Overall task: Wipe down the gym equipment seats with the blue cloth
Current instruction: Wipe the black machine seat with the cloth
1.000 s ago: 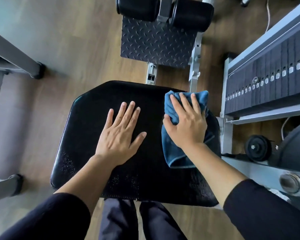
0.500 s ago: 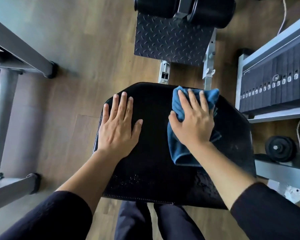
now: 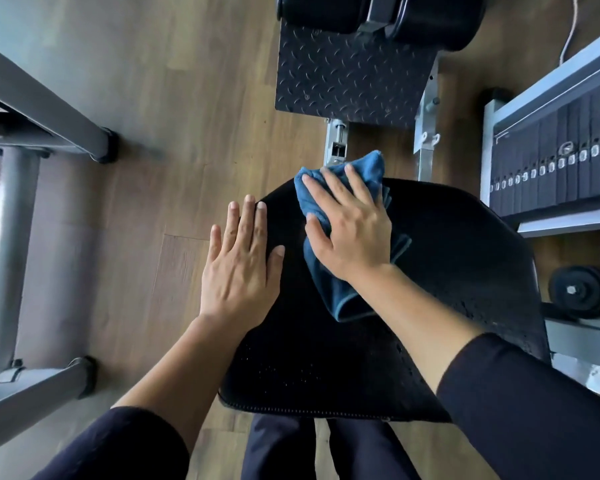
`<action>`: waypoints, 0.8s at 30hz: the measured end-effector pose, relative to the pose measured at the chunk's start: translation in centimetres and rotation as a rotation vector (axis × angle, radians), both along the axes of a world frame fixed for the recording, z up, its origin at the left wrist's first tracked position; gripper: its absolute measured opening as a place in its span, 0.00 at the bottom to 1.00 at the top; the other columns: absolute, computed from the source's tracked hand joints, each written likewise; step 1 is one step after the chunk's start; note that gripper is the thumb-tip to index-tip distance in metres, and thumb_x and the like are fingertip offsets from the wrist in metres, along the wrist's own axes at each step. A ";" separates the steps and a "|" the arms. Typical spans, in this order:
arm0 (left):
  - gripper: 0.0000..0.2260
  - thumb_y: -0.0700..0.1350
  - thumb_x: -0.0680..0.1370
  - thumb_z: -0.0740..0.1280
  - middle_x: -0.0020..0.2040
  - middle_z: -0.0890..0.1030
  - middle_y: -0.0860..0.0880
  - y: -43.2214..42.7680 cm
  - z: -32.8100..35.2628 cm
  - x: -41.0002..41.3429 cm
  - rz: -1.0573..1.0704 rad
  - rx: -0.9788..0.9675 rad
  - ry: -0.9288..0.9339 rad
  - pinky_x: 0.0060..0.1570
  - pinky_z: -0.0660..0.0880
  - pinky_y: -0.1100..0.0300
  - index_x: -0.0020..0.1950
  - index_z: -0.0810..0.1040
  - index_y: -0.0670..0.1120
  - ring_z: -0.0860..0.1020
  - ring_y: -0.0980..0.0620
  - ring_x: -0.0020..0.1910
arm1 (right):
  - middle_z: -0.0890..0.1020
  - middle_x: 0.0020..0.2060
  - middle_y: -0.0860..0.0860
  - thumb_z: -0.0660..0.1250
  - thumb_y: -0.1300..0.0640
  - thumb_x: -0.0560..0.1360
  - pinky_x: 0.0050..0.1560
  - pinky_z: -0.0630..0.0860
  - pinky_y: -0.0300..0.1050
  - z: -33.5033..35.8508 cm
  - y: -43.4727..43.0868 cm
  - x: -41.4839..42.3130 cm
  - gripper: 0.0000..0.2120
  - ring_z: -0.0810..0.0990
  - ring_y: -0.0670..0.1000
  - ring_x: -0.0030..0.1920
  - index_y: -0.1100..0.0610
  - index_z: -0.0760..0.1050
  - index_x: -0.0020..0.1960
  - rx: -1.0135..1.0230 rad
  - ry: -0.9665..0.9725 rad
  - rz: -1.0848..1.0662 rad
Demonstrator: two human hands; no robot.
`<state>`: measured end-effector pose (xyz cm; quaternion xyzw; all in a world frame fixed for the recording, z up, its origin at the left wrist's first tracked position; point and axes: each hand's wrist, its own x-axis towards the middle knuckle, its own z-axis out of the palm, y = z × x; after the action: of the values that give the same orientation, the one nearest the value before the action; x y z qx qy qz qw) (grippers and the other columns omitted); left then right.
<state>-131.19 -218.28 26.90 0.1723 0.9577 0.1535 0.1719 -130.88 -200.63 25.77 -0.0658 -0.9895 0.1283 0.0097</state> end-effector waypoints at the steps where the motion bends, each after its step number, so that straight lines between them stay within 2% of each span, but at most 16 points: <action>1: 0.28 0.57 0.80 0.43 0.78 0.42 0.50 0.0 0.0 0.0 0.004 0.001 -0.004 0.74 0.40 0.53 0.78 0.42 0.48 0.38 0.52 0.76 | 0.73 0.69 0.49 0.54 0.46 0.76 0.65 0.68 0.61 -0.1 -0.3 -0.3 0.25 0.64 0.57 0.73 0.47 0.69 0.71 -0.001 -0.012 -0.016; 6: 0.28 0.57 0.80 0.43 0.78 0.40 0.51 -0.1 0.2 0.1 0.009 0.000 -0.014 0.73 0.38 0.55 0.78 0.42 0.48 0.37 0.52 0.76 | 0.70 0.71 0.51 0.57 0.46 0.76 0.68 0.62 0.64 0.5 -1.1 3.7 0.26 0.60 0.58 0.75 0.51 0.67 0.73 -0.018 -0.006 0.009; 11: 0.27 0.55 0.82 0.45 0.78 0.40 0.51 0.3 0.5 0.0 0.007 -0.034 -0.039 0.73 0.37 0.55 0.78 0.42 0.49 0.37 0.53 0.76 | 0.68 0.73 0.52 0.57 0.46 0.77 0.68 0.61 0.65 1.7 -3.2 9.4 0.26 0.57 0.56 0.76 0.51 0.65 0.74 -0.079 -0.032 -0.026; 14: 0.27 0.55 0.82 0.47 0.78 0.43 0.50 1.0 1.0 0.3 0.064 -0.035 -0.033 0.75 0.39 0.52 0.79 0.45 0.48 0.38 0.52 0.76 | 0.59 0.76 0.51 0.54 0.45 0.80 0.71 0.58 0.66 2.8 -2.5 9.5 0.26 0.52 0.54 0.77 0.50 0.60 0.76 -0.320 0.001 -0.010; 16: 0.28 0.56 0.81 0.45 0.79 0.44 0.50 2.4 1.6 1.0 0.111 0.011 -0.023 0.75 0.40 0.52 0.78 0.46 0.47 0.38 0.52 0.76 | 0.55 0.77 0.51 0.51 0.47 0.80 0.74 0.51 0.63 3.6 -0.5 9.4 0.25 0.50 0.53 0.78 0.50 0.58 0.76 -0.434 0.080 -0.032; 19: 0.30 0.58 0.79 0.46 0.79 0.45 0.49 5.5 2.4 2.9 0.121 0.114 0.004 0.75 0.41 0.53 0.78 0.48 0.46 0.39 0.52 0.77 | 0.56 0.77 0.50 0.48 0.48 0.81 0.76 0.46 0.57 3.6 5.0 9.7 0.25 0.50 0.53 0.78 0.51 0.58 0.76 -0.326 0.130 -0.200; 22: 0.30 0.58 0.79 0.48 0.79 0.48 0.48 9.0 2.7 5.4 0.064 0.144 0.047 0.75 0.44 0.50 0.78 0.51 0.46 0.42 0.50 0.77 | 0.56 0.77 0.51 0.45 0.47 0.81 0.76 0.47 0.58 2.0 10.1 11.2 0.26 0.50 0.54 0.77 0.52 0.56 0.77 -0.164 -0.002 -0.270; 24: 0.29 0.59 0.79 0.50 0.78 0.51 0.46 10.9 2.5 6.9 0.007 0.073 0.094 0.75 0.45 0.45 0.78 0.54 0.49 0.45 0.46 0.77 | 0.55 0.77 0.52 0.44 0.46 0.81 0.76 0.47 0.59 0.9 12.3 12.6 0.26 0.48 0.55 0.78 0.53 0.54 0.78 -0.077 -0.108 -0.231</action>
<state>-124.29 -207.42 29.37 0.1823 0.9591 0.1807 0.1197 -118.33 -188.37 26.69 -0.1866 -0.9687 0.1607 -0.0312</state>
